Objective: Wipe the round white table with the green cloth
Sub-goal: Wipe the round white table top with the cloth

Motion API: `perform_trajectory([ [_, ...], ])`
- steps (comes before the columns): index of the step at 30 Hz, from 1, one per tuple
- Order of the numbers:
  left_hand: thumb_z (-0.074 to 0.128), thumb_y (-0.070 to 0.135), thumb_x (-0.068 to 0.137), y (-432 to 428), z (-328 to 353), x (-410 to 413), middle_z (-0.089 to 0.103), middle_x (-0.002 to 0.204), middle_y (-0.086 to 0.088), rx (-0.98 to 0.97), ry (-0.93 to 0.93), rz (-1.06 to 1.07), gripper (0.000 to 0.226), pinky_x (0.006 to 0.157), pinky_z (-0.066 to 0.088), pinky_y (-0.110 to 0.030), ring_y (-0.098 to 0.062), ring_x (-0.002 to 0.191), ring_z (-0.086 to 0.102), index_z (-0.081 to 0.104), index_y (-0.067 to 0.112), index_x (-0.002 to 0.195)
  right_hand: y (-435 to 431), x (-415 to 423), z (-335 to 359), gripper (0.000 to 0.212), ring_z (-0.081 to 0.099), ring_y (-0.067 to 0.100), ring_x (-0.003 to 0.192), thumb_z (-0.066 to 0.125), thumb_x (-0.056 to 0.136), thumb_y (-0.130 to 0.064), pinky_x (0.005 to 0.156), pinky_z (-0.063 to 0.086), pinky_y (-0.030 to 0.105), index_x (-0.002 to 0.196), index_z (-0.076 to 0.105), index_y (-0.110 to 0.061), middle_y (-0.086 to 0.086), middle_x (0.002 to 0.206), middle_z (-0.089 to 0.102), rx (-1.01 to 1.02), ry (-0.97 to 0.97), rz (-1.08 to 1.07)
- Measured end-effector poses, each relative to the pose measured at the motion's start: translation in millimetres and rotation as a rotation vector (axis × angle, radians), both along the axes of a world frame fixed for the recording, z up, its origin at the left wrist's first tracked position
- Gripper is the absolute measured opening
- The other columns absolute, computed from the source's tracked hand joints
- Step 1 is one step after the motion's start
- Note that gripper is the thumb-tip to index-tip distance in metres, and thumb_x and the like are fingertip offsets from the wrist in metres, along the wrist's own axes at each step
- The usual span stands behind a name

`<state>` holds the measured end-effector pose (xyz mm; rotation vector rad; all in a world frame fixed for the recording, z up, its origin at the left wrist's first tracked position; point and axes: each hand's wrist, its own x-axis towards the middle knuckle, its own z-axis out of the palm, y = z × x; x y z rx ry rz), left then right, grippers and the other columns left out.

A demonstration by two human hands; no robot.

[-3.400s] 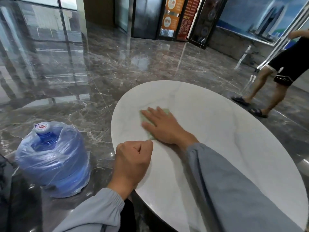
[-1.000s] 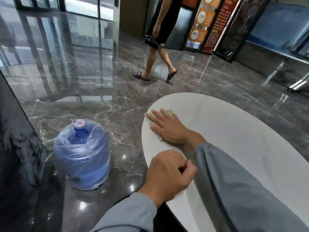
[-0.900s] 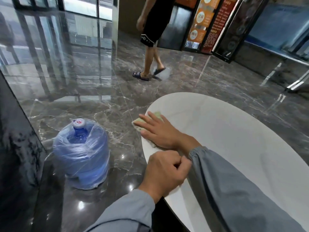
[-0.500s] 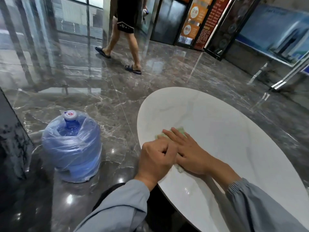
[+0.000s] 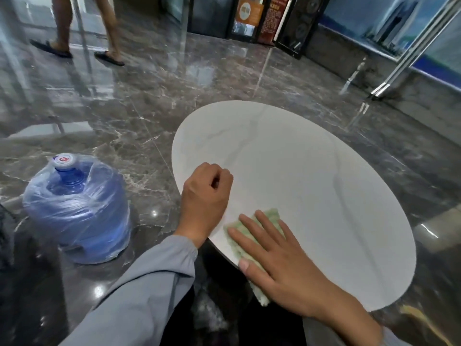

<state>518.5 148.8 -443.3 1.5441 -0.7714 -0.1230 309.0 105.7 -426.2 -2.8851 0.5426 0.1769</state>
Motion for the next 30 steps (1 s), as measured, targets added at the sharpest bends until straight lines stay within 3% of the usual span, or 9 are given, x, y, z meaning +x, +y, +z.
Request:
perform_trajectory([
  [5,0.058,0.02,0.095,1,-2,2,0.059,0.089,0.012,-0.071,-0.058,0.064,0.012,0.079,0.041,-0.015,-0.006,0.088,0.056,0.061,0.023,0.084,3,-3,3,0.054,-0.033,-0.001,0.15,0.006,0.102,-0.072,0.119,-0.019,0.04,0.151,-0.015,-0.067,-0.036,0.161,-0.028,-0.009,0.056,-0.028],
  [8,0.058,0.027,0.095,-4,-7,34,0.061,0.123,0.01,0.153,-0.305,0.1,0.023,0.108,0.038,-0.037,-0.014,0.128,0.051,0.067,0.023,0.116,-3,25,0,0.053,-0.036,-0.003,0.147,0.005,0.102,-0.072,0.122,-0.019,0.042,0.15,-0.016,-0.069,-0.037,0.16,-0.029,-0.005,0.045,-0.033],
  [11,0.05,0.034,0.108,-8,-9,96,0.038,0.166,-0.002,0.527,-0.384,0.0,0.047,0.125,0.023,-0.05,-0.024,0.16,0.02,0.05,0.016,0.151,-11,67,-1,0.054,-0.036,-0.003,0.147,0.006,0.102,-0.07,0.125,-0.015,0.046,0.152,-0.013,-0.066,-0.034,0.163,-0.025,-0.009,0.038,-0.036],
  [15,0.026,0.039,0.115,-22,-13,142,0.008,0.177,-0.008,0.67,-0.194,-0.303,0.061,0.132,0.004,-0.047,-0.027,0.164,-0.002,0.02,0.008,0.167,-3,114,0,0.057,-0.031,0.006,0.153,0.008,0.104,-0.065,0.125,-0.015,0.05,0.158,-0.007,-0.058,-0.023,0.17,-0.016,-0.033,0.0,-0.075],
  [17,0.023,0.058,0.11,-24,-17,147,0.0,0.178,0.003,0.63,-0.082,-0.371,0.072,0.132,-0.001,-0.047,-0.021,0.164,-0.007,0.014,0.019,0.169,6,112,-2,0.057,-0.033,0.007,0.152,0.006,0.103,-0.066,0.125,-0.016,0.05,0.157,-0.011,-0.059,-0.023,0.169,-0.019,-0.032,-0.02,-0.078],
  [19,0.026,0.084,0.095,-24,-26,153,0.001,0.174,0.021,0.52,0.098,-0.369,0.089,0.133,0.004,-0.047,-0.007,0.162,0.0,0.01,0.034,0.168,18,92,-6,0.056,-0.036,0.005,0.15,0.005,0.101,-0.069,0.124,-0.019,0.047,0.153,-0.016,-0.064,-0.027,0.166,-0.025,-0.027,-0.038,-0.044],
  [22,0.031,0.094,0.086,-26,-31,155,0.007,0.168,0.034,0.442,0.236,-0.414,0.095,0.132,0.013,-0.047,0.0,0.157,0.014,0.008,0.045,0.165,31,63,-13,0.058,-0.038,0.003,0.148,0.003,0.097,-0.073,0.119,-0.026,0.042,0.15,-0.022,-0.066,-0.032,0.161,-0.033,-0.05,-0.028,-0.034],
  [26,0.035,0.091,0.088,-27,-33,152,0.013,0.17,0.028,0.353,0.359,-0.421,0.09,0.125,0.019,-0.042,-0.006,0.154,0.022,0.012,0.047,0.164,26,93,-9,0.061,-0.038,0.005,0.149,0.01,0.1,-0.071,0.123,-0.022,0.045,0.152,-0.02,-0.063,-0.028,0.164,-0.03,-0.072,-0.01,-0.083],
  [30,0.033,0.062,0.109,-29,-29,154,0.019,0.17,0.013,0.312,0.293,-0.407,0.073,0.116,0.014,-0.022,0.007,0.146,0.023,0.015,0.023,0.168,15,169,-2,0.063,-0.028,0.016,0.155,0.022,0.106,-0.062,0.124,-0.014,0.056,0.162,-0.005,-0.049,-0.014,0.172,-0.018,-0.045,0.006,-0.111],
])
